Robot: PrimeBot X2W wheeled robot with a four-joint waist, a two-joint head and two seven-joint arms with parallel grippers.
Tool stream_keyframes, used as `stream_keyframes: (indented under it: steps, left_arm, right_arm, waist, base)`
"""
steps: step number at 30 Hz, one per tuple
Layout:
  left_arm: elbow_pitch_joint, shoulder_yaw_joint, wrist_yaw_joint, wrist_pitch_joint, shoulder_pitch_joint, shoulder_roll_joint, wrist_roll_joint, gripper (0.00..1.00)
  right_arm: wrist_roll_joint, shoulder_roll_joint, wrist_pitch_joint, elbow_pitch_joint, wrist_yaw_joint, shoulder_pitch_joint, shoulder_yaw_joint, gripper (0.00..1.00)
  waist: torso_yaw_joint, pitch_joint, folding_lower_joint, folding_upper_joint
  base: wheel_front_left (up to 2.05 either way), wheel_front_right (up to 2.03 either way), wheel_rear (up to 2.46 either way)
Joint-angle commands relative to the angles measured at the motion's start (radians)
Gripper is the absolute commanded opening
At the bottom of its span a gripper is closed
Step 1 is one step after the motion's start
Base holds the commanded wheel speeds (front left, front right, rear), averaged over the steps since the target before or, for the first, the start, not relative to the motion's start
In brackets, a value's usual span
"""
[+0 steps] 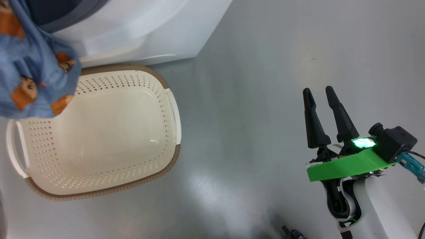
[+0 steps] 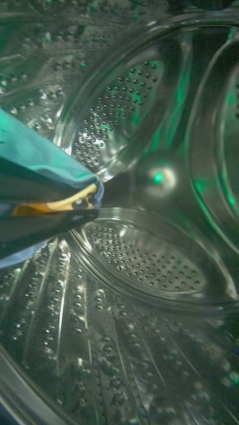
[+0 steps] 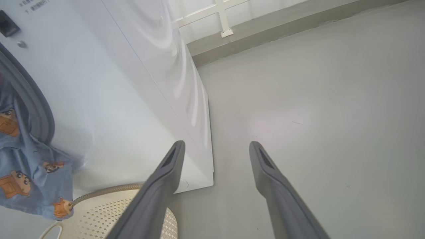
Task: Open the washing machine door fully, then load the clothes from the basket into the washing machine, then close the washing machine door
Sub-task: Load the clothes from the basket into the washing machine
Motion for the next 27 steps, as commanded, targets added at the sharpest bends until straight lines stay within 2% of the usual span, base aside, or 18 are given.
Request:
stream_keyframes:
  steps: [1, 6, 16, 17, 19, 20, 27]
  left_arm:
    - [-0.046, 0.017, 0.004, -0.006, -0.018, 0.046, 0.016, 0.0]
    - [-0.194, 0.07, 0.005, -0.006, 0.024, 0.046, 0.063, 0.0]
    - [0.005, 0.068, -0.01, -0.006, 0.03, 0.03, 0.086, 0.0]
    - [0.03, 0.061, -0.011, -0.006, 0.024, 0.03, 0.091, 0.08]
    - [0.083, 0.049, -0.012, -0.006, 0.007, 0.027, 0.097, 0.51]
    - [0.121, 0.05, -0.012, -0.006, -0.001, 0.022, 0.091, 1.0]
    - [0.207, 0.037, -0.014, -0.006, -0.033, 0.008, 0.088, 1.0]
  right_arm:
    - [0.009, 0.002, -0.008, -0.025, 0.008, 0.005, 0.018, 1.0]
    - [0.015, 0.003, -0.008, -0.032, 0.008, -0.002, 0.02, 1.0]
    - [0.03, 0.003, -0.008, -0.03, 0.008, -0.007, 0.03, 1.0]
    - [0.031, 0.003, -0.008, -0.029, 0.008, -0.008, 0.031, 1.0]
    - [0.031, 0.003, -0.008, -0.027, 0.008, -0.009, 0.032, 1.0]
    - [0.031, 0.003, -0.008, -0.026, 0.008, -0.009, 0.033, 1.0]
    - [0.032, 0.003, -0.008, -0.023, 0.008, -0.009, 0.034, 1.0]
  waist:
    - [-0.006, 0.009, 0.0, 0.0]
    - [-0.011, 0.028, 0.0, 0.0]
    - [-0.004, 0.03, 0.0, 0.0]
    - [-0.002, 0.028, 0.0, 0.0]
    - [0.001, 0.024, 0.0, 0.0]
    - [0.003, 0.021, 0.0, 0.0]
    - [0.015, 0.004, 0.0, 0.0]
  base:
    - [0.0, 0.0, 0.0]
    - [0.0, 0.0, 0.0]
    - [0.0, 0.0, 0.0]
    - [0.0, 0.0, 0.0]
    - [0.0, 0.0, 0.0]
    - [0.0, 0.0, 0.0]
    - [0.0, 0.0, 0.0]
